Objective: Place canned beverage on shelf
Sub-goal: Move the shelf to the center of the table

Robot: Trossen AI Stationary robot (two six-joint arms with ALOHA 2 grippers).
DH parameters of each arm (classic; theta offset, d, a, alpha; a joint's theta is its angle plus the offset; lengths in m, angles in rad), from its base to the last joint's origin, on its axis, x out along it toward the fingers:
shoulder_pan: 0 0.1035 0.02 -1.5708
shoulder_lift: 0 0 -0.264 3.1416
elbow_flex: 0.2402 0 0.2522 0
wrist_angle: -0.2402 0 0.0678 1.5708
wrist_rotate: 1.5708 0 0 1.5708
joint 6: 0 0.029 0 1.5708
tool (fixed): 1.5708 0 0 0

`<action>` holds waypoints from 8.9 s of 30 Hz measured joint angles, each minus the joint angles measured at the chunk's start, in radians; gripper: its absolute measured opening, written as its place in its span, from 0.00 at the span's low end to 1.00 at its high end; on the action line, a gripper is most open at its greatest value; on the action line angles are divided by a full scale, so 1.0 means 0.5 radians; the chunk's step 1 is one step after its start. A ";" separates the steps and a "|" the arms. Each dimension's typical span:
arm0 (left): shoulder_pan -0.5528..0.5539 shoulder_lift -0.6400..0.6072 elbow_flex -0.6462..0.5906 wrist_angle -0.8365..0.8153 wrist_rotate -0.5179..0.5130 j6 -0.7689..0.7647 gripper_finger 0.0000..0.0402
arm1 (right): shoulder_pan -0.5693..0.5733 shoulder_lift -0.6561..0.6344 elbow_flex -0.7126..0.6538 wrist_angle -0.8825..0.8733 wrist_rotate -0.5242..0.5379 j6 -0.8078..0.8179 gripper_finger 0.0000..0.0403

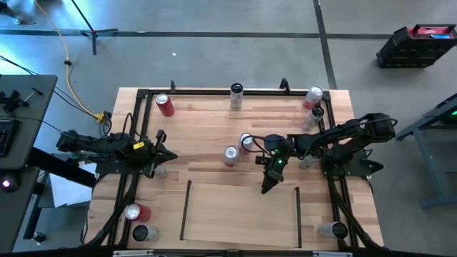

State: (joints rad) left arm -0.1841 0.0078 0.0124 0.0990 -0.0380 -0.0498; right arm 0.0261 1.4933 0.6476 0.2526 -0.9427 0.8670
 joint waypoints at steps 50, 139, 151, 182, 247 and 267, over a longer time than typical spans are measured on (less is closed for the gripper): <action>-0.001 0.000 0.000 0.000 0.000 0.001 0.01 | -0.012 0.436 0.001 0.863 -0.460 0.395 0.10; -0.001 0.000 0.000 0.000 0.000 0.000 0.01 | -0.601 -0.167 0.004 -0.309 0.262 -0.865 0.37; -0.001 0.001 0.000 0.000 0.000 0.001 0.01 | -0.499 -0.167 0.006 -0.303 0.332 -0.943 0.49; 0.000 0.000 0.000 0.000 0.000 0.001 0.01 | -0.242 -0.166 0.564 -1.286 0.933 -1.561 0.49; 0.000 0.000 0.000 0.000 0.000 0.001 0.01 | 0.566 -0.118 0.758 -0.823 2.351 -1.544 0.49; -0.001 0.001 0.000 0.001 0.000 0.000 0.01 | 0.455 0.721 1.580 -1.093 2.346 -1.507 0.49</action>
State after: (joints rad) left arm -0.1844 0.0082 0.0124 0.0994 -0.0380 -0.0497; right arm 0.2535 1.8539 1.4373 -0.2937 0.2302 0.1135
